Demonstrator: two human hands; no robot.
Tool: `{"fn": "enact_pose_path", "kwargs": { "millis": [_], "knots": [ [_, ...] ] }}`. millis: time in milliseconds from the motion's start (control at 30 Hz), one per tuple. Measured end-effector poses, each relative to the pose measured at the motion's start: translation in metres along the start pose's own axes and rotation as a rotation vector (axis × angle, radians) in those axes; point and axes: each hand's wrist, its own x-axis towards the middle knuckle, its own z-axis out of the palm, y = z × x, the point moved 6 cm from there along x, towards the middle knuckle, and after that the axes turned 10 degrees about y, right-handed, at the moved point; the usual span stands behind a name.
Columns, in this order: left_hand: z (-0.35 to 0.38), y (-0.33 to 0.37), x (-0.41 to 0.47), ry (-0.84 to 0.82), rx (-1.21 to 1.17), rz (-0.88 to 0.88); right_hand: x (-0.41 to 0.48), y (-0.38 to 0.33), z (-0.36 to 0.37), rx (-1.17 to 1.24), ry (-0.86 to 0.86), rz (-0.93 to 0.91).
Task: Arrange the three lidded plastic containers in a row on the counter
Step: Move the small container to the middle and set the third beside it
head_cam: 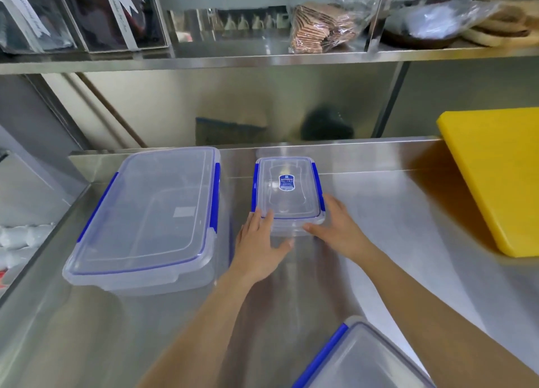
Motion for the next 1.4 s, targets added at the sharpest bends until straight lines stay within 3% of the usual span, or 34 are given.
{"fn": "enact_pose_path", "kwargs": {
  "millis": [167, 400, 533, 633, 767, 933, 1000, 1067, 1167, 1233, 1333, 1400],
  "knots": [
    [-0.007, 0.011, -0.047, -0.045, 0.025, 0.062, -0.055, -0.008, -0.021, -0.068, -0.042, 0.041],
    [0.0, 0.03, -0.117, -0.188, 0.015, 0.11, -0.134, -0.009, -0.033, -0.059, -0.315, 0.234],
    [0.004, 0.036, -0.151, -0.26, -0.098, 0.04, -0.161, -0.005, -0.042, -0.122, -0.361, 0.242],
    [0.005, 0.037, -0.168, -0.269, -0.158, -0.024, -0.175, 0.0, -0.048, -0.139, -0.341, 0.234],
    [0.003, 0.04, -0.183, -0.219, -0.061, 0.034, -0.187, 0.001, -0.048, -0.158, -0.273, 0.191],
    [-0.008, 0.052, -0.192, 0.069, 0.213, 0.182, -0.194, 0.007, -0.054, 0.016, -0.134, 0.216],
    [-0.008, 0.058, -0.196, 0.164, 0.418, 0.279, -0.194, 0.014, -0.061, 0.029, -0.018, 0.246],
    [-0.006, 0.063, -0.202, 0.217, 0.48, 0.324, -0.197, 0.024, -0.068, -0.069, 0.15, 0.313],
    [0.002, 0.061, -0.208, 0.146, 0.456, 0.23, -0.21, 0.032, -0.074, -0.312, 0.327, 0.417],
    [0.012, 0.056, -0.21, 0.031, 0.437, 0.122, -0.217, 0.034, -0.075, -0.378, 0.358, 0.437],
    [0.027, 0.046, -0.206, -0.145, 0.263, -0.015, -0.221, 0.031, -0.079, -0.528, 0.248, 0.371],
    [0.029, 0.041, -0.199, -0.187, 0.122, 0.015, -0.226, 0.031, -0.084, -0.493, 0.137, 0.346]
  ]
}}
